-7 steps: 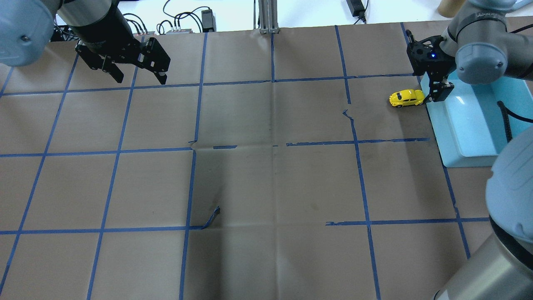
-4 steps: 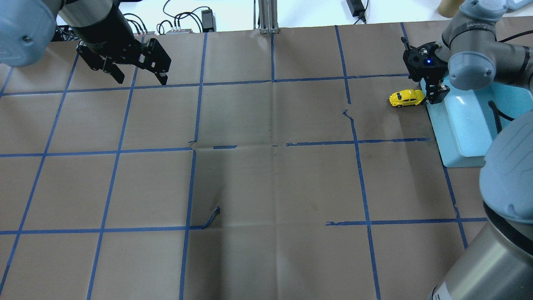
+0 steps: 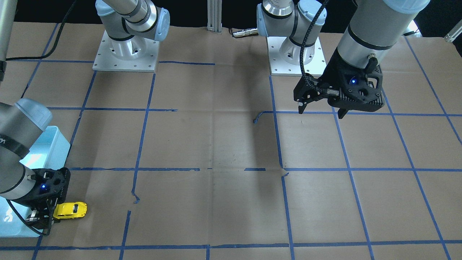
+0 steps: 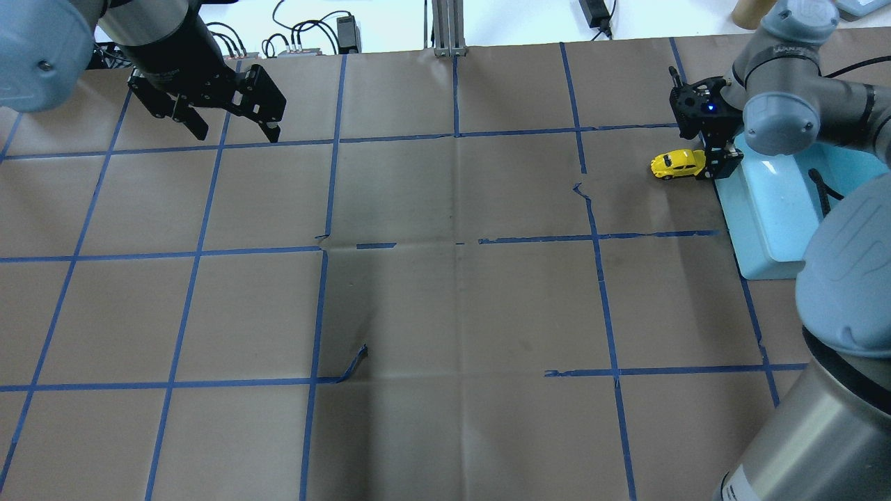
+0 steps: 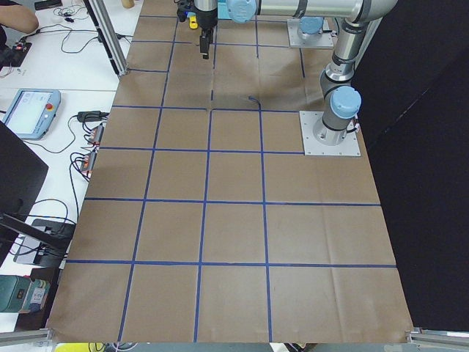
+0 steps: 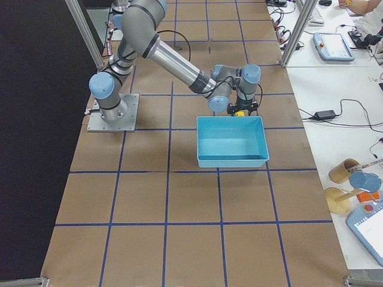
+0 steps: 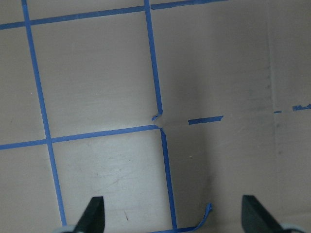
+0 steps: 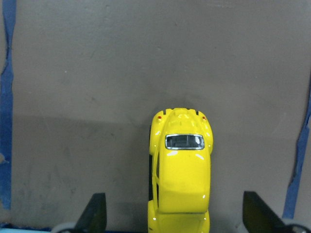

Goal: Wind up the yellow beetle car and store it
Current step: 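Lift the car with the right gripper and carry it over the bin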

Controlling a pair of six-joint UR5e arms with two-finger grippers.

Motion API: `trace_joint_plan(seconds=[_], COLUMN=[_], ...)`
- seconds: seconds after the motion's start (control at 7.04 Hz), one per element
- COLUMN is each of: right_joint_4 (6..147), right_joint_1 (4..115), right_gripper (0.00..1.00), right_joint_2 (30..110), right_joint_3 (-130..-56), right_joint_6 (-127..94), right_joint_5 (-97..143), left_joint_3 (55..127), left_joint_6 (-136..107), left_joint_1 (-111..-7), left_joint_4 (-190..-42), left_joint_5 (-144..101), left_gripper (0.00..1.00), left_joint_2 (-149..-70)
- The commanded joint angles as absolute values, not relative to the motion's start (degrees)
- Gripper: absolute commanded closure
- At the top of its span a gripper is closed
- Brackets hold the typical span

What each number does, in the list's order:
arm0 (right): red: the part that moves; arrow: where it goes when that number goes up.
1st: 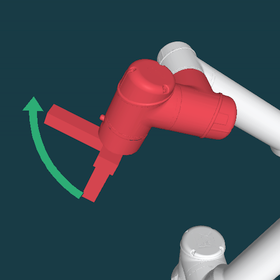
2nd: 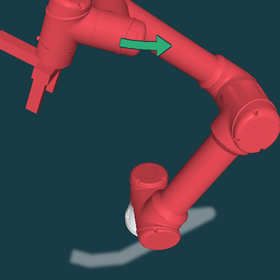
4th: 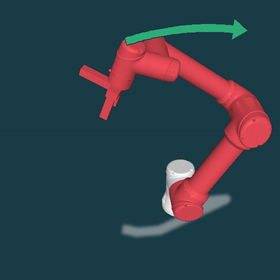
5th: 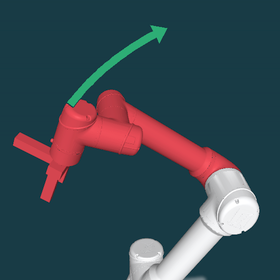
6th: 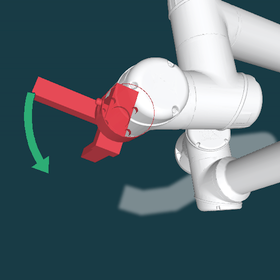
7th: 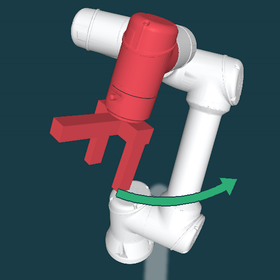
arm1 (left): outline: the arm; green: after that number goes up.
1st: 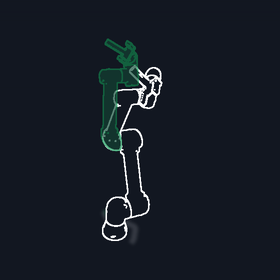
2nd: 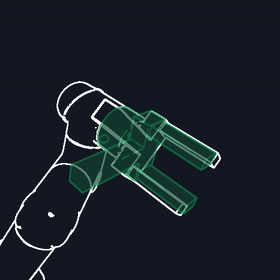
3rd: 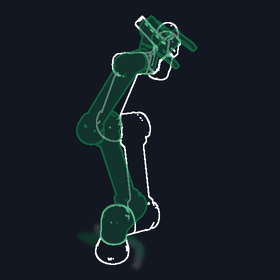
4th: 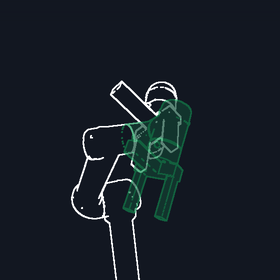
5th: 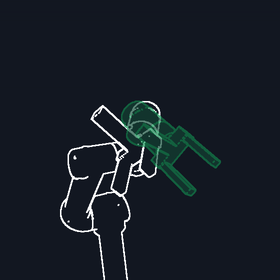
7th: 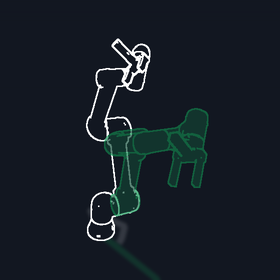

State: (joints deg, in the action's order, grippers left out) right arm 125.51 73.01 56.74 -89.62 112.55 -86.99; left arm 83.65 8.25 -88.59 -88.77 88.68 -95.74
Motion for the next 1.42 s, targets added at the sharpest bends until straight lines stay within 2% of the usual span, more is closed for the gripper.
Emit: trace_joint_plan(seconds=[0.0,0.57,0.85,0.99,1.28], right_joint_4=[125.5,125.9,125.7,125.5,124.2], right_joint_1=[73.0,73.0,73.0,73.1,74.6], right_gripper=[0.04,0.29,0.68,0.74,0.77], right_joint_2=[56.3,55.7,55.8,56.0,57.4], right_joint_3=[-89.6,-89.6,-89.5,-88.8,-84.8], right_joint_6=[112.1,112.1,111.4,108.6,106.1], right_joint_5=[-86.0,-86.0,-86.0,-86.0,-85.5], left_joint_3=[83.7,83.7,83.7,83.7,83.8], left_joint_6=[8.3,8.3,8.3,8.3,8.3], left_joint_1=[-88.5,-88.6,-88.6,-88.6,-88.5], left_joint_4=[-88.8,-88.8,-88.8,-88.8,-88.8], left_joint_5=[88.7,88.7,88.7,88.8,88.8], left_gripper=[0.0,0.0,0.0,0.0,0.0], left_joint_2=[-95.7,-95.8,-95.7,-95.7,-95.8])
